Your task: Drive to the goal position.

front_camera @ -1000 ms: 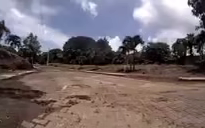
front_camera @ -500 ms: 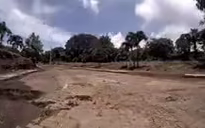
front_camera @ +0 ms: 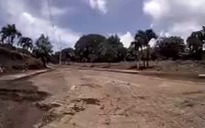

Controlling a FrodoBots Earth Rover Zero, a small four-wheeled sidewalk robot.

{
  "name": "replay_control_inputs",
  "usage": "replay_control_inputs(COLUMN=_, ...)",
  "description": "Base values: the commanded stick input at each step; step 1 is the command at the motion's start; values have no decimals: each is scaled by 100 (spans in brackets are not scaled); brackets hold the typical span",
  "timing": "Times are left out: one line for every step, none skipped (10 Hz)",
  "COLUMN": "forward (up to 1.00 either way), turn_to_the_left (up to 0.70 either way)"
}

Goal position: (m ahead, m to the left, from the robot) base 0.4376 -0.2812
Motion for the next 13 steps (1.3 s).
replay_control_inputs(forward=30, turn_to_the_left=9)
replay_control_inputs(forward=30, turn_to_the_left=21)
replay_control_inputs(forward=30, turn_to_the_left=3)
replay_control_inputs(forward=30, turn_to_the_left=0)
replay_control_inputs(forward=30, turn_to_the_left=0)
replay_control_inputs(forward=30, turn_to_the_left=0)
replay_control_inputs(forward=30, turn_to_the_left=0)
replay_control_inputs(forward=30, turn_to_the_left=0)
replay_control_inputs(forward=30, turn_to_the_left=0)
replay_control_inputs(forward=30, turn_to_the_left=0)
replay_control_inputs(forward=30, turn_to_the_left=0)
replay_control_inputs(forward=30, turn_to_the_left=0)
replay_control_inputs(forward=30, turn_to_the_left=0)
